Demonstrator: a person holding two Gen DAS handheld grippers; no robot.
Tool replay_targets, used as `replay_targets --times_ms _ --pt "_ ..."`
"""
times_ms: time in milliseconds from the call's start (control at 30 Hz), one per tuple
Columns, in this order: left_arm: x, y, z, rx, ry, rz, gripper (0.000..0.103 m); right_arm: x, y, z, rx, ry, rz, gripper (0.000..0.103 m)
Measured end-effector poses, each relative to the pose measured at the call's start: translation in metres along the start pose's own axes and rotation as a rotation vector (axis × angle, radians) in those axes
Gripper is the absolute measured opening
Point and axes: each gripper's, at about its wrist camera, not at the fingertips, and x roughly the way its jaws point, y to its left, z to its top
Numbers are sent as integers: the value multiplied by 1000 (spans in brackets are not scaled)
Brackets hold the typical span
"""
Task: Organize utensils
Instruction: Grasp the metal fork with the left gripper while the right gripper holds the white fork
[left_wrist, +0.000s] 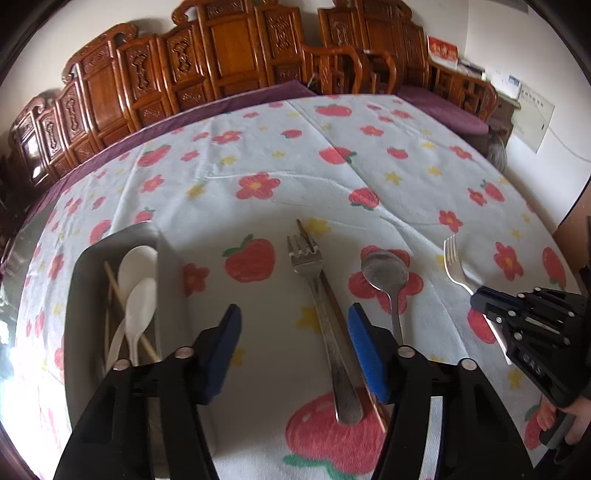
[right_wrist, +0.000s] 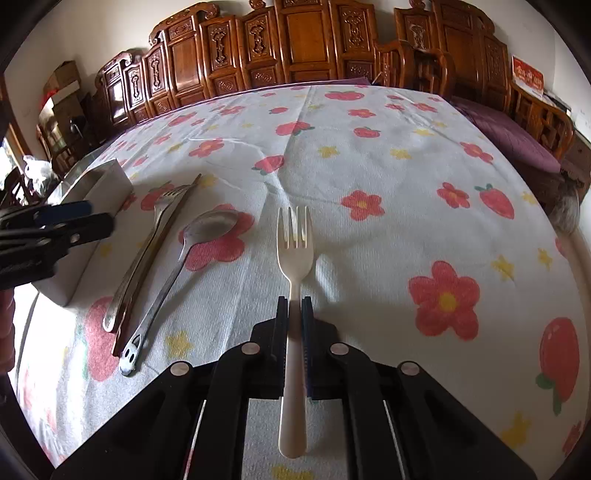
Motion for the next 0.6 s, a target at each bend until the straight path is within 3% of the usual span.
replay_targets --times_ms 433,600 --pt "36 -8 8 -26 115 -25 23 0 2 -2 -27 -20 0 9" --pt "43 -12 5 -27 146 -24 19 0 3 -2 -34 -20 -4 9"
